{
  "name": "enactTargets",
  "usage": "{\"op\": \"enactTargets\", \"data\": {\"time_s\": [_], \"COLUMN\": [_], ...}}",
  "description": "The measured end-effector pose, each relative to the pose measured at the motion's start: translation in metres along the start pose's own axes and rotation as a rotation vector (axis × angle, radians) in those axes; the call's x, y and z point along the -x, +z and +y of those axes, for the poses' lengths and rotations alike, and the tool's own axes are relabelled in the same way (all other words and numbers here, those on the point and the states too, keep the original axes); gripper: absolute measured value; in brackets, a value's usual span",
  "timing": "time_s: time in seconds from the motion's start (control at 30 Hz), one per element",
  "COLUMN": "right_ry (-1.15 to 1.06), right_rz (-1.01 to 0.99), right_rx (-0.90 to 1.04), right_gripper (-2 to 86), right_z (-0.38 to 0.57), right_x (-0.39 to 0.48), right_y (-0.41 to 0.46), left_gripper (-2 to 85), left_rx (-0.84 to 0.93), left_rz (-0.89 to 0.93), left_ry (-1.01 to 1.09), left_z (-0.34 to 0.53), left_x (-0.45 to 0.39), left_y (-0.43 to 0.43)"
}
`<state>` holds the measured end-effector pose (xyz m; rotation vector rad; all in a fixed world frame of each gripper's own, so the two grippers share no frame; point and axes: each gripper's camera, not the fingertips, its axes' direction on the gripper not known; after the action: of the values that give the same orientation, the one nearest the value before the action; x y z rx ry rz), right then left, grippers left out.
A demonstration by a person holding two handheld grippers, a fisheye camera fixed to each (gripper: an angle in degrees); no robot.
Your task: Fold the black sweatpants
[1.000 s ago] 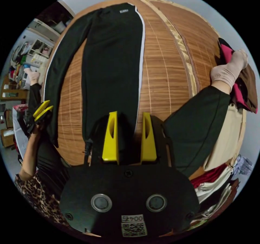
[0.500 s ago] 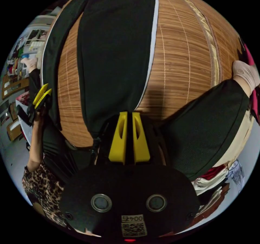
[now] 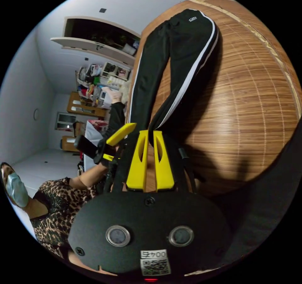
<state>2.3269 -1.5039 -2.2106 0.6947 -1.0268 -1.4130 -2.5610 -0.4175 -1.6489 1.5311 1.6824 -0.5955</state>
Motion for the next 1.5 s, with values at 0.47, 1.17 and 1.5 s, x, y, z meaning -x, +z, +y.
{"op": "enactTargets", "data": {"time_s": [0.47, 1.17, 1.5], "right_ry": [-0.087, 0.264, 0.205], "right_rz": [-0.19, 0.092, 0.111], "right_rx": [-0.056, -0.224, -0.303], "right_gripper": [5.4, 10.4, 3.3], "right_z": [-0.019, -0.286, -0.338], "right_x": [-0.018, -0.17, -0.099], "right_y": [-0.031, 0.014, 0.011], "left_gripper": [3.5, 3.2, 2.8], "left_rx": [0.097, 0.165, -0.049], "left_rz": [0.135, 0.369, 0.36], "left_ry": [-0.003, -0.019, -0.42], "left_z": [-0.017, -0.053, -0.048], "left_x": [-0.001, 0.052, 0.183], "left_y": [0.004, -0.033, -0.146]}}
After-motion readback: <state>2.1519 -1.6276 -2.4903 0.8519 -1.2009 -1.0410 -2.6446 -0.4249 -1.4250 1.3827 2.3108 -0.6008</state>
